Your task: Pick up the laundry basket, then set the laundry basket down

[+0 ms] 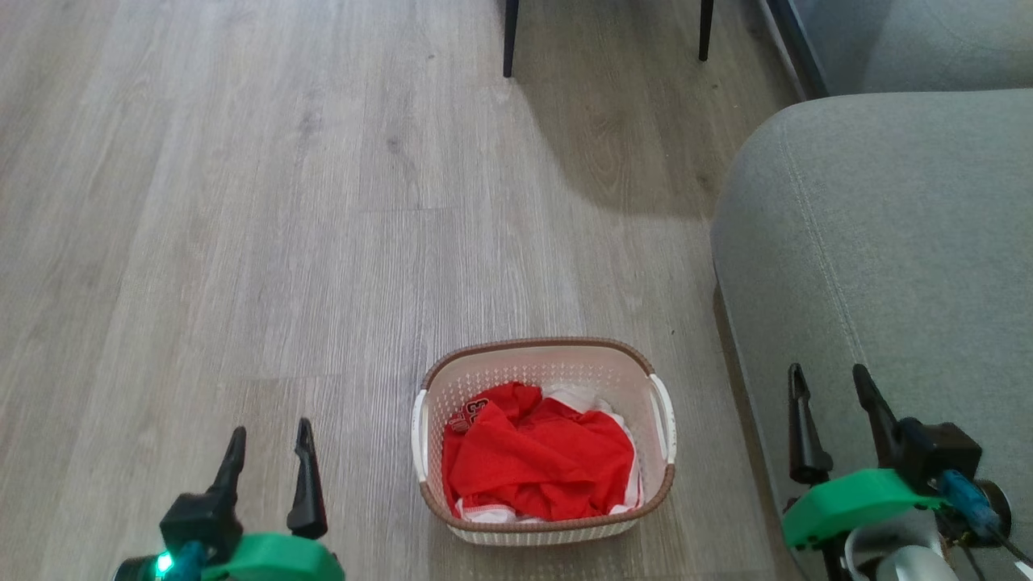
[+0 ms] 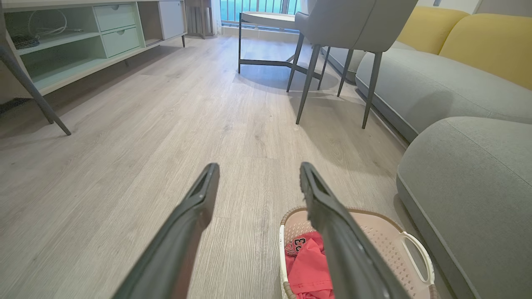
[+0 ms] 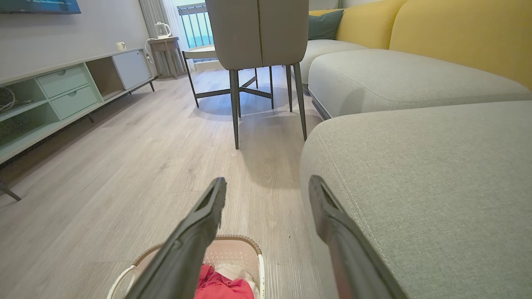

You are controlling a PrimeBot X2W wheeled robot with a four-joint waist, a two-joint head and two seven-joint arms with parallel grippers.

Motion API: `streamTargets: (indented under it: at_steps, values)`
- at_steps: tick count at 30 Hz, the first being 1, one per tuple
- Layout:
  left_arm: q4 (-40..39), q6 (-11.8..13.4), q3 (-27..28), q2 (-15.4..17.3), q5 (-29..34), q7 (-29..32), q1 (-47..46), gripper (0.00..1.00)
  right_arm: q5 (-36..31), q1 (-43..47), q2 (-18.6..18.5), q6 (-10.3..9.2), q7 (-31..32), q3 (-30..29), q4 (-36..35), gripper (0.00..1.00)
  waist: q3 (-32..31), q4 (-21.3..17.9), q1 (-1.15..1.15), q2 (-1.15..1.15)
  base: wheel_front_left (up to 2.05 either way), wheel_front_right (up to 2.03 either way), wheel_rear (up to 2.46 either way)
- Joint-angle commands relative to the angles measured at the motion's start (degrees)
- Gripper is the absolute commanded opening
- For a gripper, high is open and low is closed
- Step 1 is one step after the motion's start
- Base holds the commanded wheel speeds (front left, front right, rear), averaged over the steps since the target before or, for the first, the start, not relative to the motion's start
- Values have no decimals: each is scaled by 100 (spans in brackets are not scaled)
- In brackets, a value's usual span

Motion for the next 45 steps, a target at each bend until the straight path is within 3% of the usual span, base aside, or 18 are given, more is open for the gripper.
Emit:
streamTargets:
  at_steps: [1,7,8,14,45]
  values:
    - [-159,-24,212,-11,54,-54,-185,100,-6,-79,-38,-10,-44,97,-215,100,7,-1,0,0,0,0,0]
    - [-124,-32,251,-10,81,-55,-195,100,15,-97,-38,-10,-44,79,-206,100,22,-13,0,0,0,0,0]
    - [47,-33,47,0,6,1,2,0,9,1,0,0,0,-16,0,0,23,-14,0,0,0,0,0]
    - [489,-35,32,-9,2,29,132,0,20,128,27,0,12,24,440,0,25,-17,0,0,0,0,0]
    - [545,-356,364,-12,-2064,547,-290,0,2151,-109,-71,-3,458,-81,444,0,41,-53,0,0,0,0,0]
